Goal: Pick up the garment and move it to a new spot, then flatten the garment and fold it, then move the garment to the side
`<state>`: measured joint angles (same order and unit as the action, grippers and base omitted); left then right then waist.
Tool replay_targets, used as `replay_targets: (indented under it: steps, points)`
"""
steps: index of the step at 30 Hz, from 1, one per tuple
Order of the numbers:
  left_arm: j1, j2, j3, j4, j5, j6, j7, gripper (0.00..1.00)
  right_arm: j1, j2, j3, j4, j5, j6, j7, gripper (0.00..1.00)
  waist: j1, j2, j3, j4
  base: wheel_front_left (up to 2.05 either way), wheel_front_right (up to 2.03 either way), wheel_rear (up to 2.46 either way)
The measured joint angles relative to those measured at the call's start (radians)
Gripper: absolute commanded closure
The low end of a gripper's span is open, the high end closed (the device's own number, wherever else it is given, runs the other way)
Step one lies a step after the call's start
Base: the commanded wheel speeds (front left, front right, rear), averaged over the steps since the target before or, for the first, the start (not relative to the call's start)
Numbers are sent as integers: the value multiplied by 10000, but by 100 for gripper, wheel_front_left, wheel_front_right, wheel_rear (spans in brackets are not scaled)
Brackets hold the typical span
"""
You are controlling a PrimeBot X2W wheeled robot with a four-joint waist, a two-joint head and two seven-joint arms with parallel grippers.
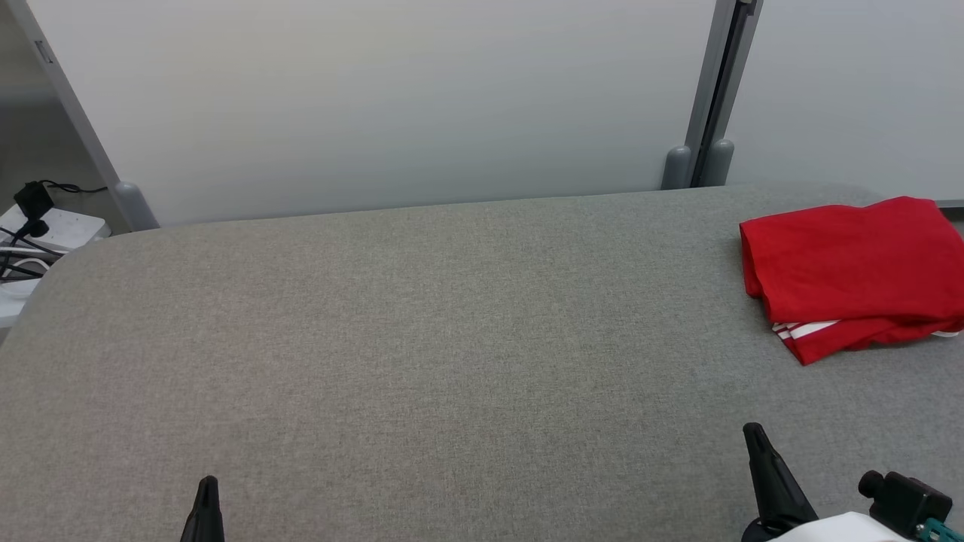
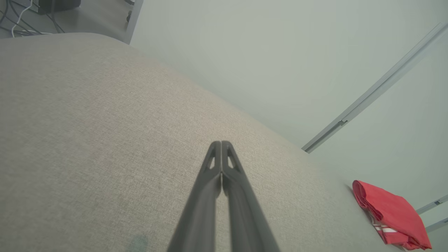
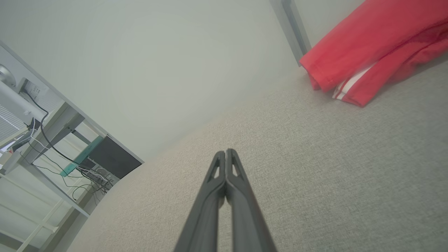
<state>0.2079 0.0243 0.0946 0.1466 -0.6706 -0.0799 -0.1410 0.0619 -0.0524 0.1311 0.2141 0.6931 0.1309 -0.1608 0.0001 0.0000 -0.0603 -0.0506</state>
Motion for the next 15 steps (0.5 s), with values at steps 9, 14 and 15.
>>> replay_targets:
  steps: [9,14,15]
  points:
    - [-244,12,-10,155,-932,-44,278,100,-122,-35,-247,52,999,0,217,100,0,0,67,53,0,0,0]
    - [-414,17,-12,215,-1480,-75,422,100,-176,-44,-330,98,1542,-2,387,100,0,0,105,83,0,0,0]
    - [-443,17,-12,234,-1592,-77,454,100,-194,-44,-347,113,1659,-2,389,100,0,0,112,89,0,0,0]
